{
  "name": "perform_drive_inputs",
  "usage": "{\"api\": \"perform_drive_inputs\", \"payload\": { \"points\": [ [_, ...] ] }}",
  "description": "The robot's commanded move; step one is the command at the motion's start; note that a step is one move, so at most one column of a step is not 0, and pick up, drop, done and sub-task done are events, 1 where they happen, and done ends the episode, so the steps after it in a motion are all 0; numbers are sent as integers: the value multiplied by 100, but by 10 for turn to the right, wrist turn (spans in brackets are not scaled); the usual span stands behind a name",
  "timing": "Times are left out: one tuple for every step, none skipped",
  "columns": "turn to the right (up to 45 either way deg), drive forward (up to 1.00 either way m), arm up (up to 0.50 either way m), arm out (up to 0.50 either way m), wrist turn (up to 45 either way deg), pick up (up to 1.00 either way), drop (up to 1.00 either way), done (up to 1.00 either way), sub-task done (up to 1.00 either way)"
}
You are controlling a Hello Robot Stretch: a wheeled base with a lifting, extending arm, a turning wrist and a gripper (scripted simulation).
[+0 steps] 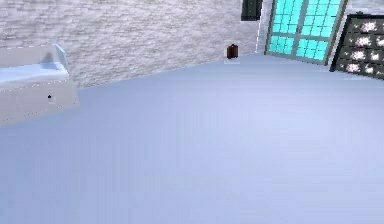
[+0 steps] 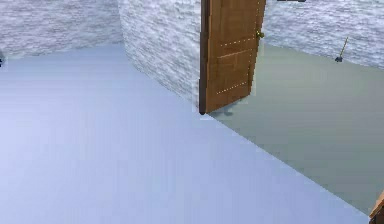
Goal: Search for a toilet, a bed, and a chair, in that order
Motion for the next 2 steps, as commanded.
{"api": "perform_drive_inputs", "payload": {
  "points": [
    [60, 0, 0, 0, 0, 0, 0, 0, 0],
    [0, 20, 0, 0, 0, 0, 0, 0, 0]
  ]
}}
